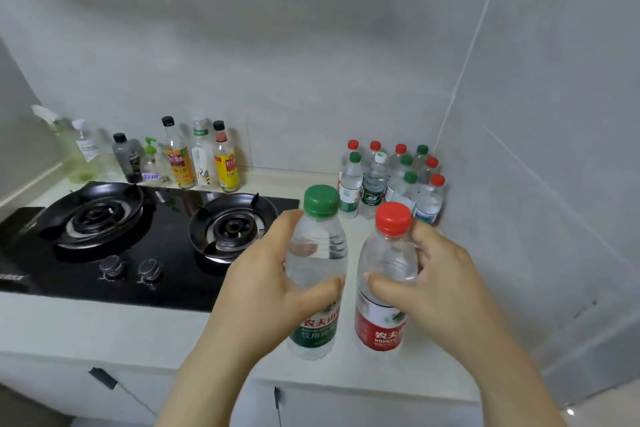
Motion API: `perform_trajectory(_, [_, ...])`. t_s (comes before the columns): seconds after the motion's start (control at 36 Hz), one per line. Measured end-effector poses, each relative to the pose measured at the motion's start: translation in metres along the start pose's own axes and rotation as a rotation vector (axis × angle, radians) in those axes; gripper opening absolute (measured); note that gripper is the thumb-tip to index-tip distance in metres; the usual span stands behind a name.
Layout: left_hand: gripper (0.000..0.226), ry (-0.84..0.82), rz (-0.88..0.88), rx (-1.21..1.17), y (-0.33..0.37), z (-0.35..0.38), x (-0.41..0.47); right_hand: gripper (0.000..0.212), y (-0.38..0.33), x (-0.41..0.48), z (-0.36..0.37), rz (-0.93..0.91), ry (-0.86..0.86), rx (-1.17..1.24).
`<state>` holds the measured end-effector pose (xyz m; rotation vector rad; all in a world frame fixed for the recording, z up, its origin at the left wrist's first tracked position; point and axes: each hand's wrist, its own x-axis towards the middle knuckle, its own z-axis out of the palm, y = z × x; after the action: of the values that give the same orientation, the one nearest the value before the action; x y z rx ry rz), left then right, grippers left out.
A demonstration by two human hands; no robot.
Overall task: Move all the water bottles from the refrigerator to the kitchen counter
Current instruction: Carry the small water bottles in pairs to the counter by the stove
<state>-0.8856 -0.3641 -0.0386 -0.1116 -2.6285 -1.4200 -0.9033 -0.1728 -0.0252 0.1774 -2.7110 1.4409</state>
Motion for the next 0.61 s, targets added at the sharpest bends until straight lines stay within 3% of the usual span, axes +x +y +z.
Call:
perform_trajectory(0.22, [0.057, -0.069, 0.008, 0.012, -0.026, -0.006, 0.059, 0.031, 0.007, 0.045, 0.015, 0.041, 0.063, 0.002])
perform_trajectory(0.61, [0.050, -0.141, -0.020, 0.031, -0.058, 0.014, 0.114, 0.030, 0.038, 0.100, 0.027, 0.096, -0.010, -0.070])
